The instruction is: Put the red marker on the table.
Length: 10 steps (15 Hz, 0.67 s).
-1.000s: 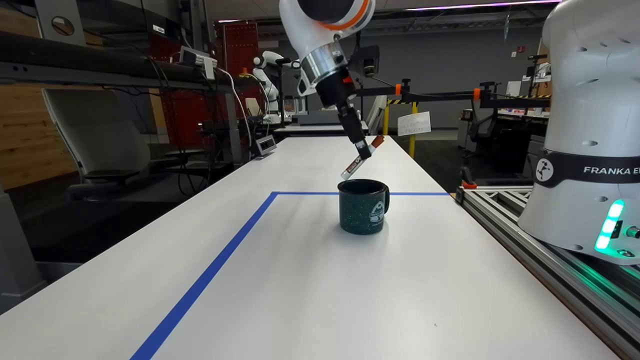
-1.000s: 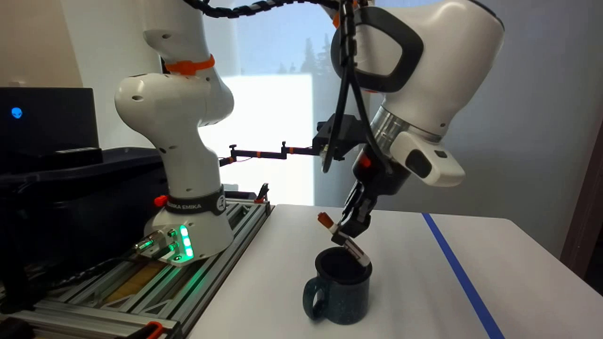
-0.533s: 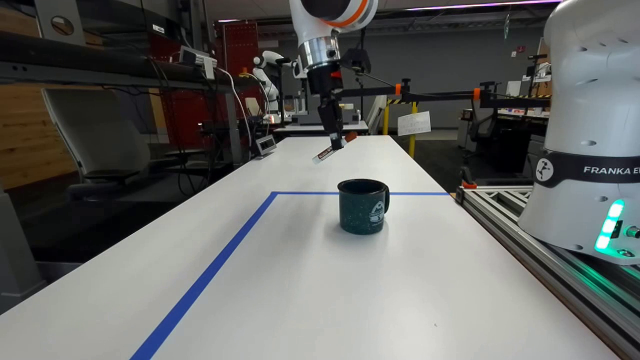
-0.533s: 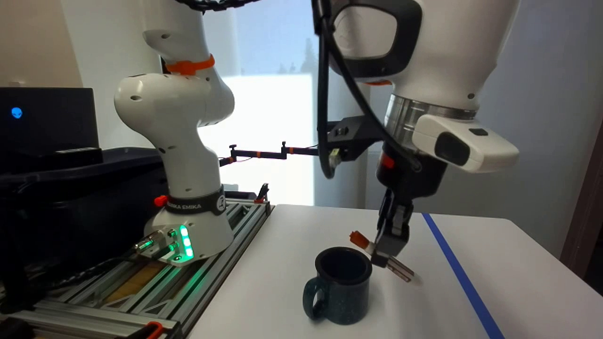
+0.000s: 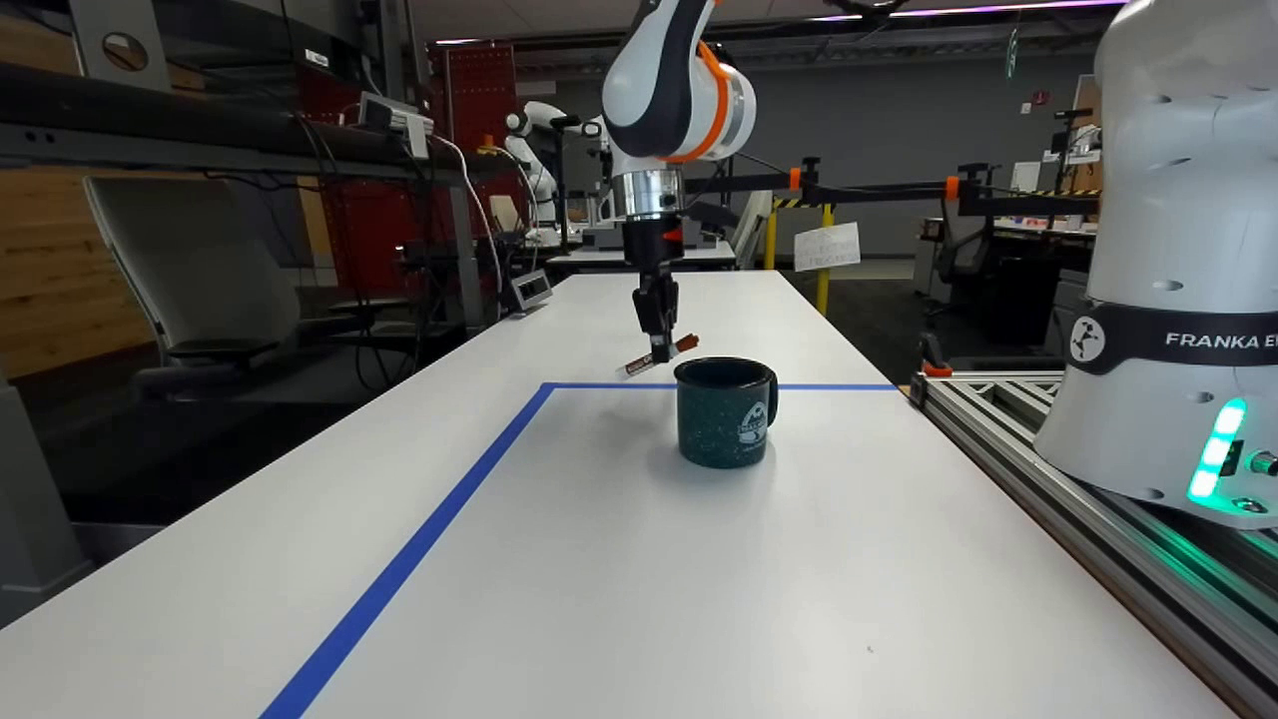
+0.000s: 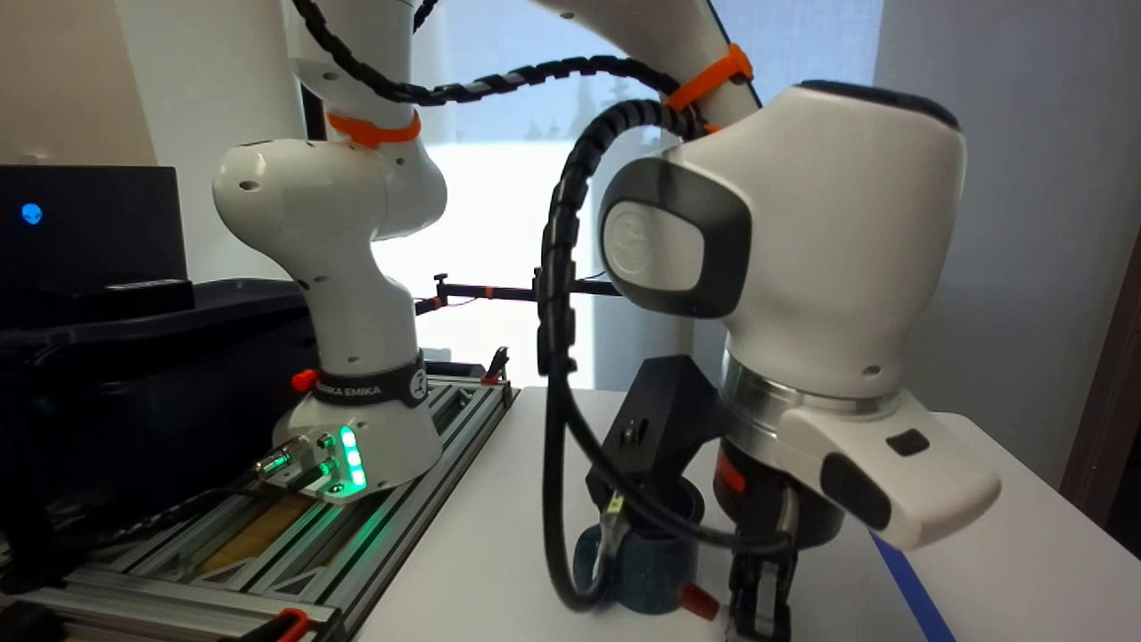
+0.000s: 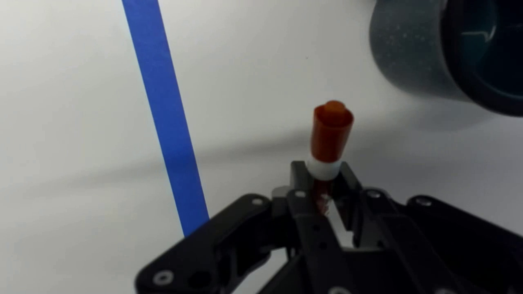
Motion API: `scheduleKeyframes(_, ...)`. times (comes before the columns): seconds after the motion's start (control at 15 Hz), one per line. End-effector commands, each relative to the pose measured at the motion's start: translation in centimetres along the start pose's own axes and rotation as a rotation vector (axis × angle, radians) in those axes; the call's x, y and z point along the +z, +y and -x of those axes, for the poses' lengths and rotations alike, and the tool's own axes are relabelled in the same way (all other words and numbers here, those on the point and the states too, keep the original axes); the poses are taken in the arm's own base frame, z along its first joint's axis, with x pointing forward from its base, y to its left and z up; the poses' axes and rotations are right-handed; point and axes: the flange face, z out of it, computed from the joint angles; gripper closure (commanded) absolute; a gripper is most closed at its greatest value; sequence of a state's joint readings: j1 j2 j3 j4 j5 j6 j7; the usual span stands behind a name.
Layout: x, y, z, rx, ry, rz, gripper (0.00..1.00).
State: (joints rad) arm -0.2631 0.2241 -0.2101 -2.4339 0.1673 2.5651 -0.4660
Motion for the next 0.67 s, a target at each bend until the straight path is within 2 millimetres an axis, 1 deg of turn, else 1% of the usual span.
scheduleKeyframes(0.0,2.8,1.4,-0.1,-0.016,-0.002,-0.011,0.95)
scheduleKeyframes(0.13,3.9,1.5,0.2,-0.024,-0.036,-0.018,0.95)
scheduleKeyframes(0.27,4.0,1.3,0.2,-0.03,-0.056,-0.015,0.95)
scheduleKeyframes(0.33,3.7,1.1,0.1,-0.028,-0.064,-0.015,0.55)
scheduleKeyframes(0.4,3.1,0.8,0.0,-0.027,-0.072,-0.019,0.54)
scheduleKeyframes(0.47,2.4,0.5,0.0,-0.02,-0.085,-0.022,0.49)
scheduleKeyframes(0.53,1.8,0.3,-0.1,-0.015,-0.095,-0.025,0.41)
scheduleKeyframes(0.6,0.8,-0.1,-0.2,-0.011,-0.11,-0.031,0.34)
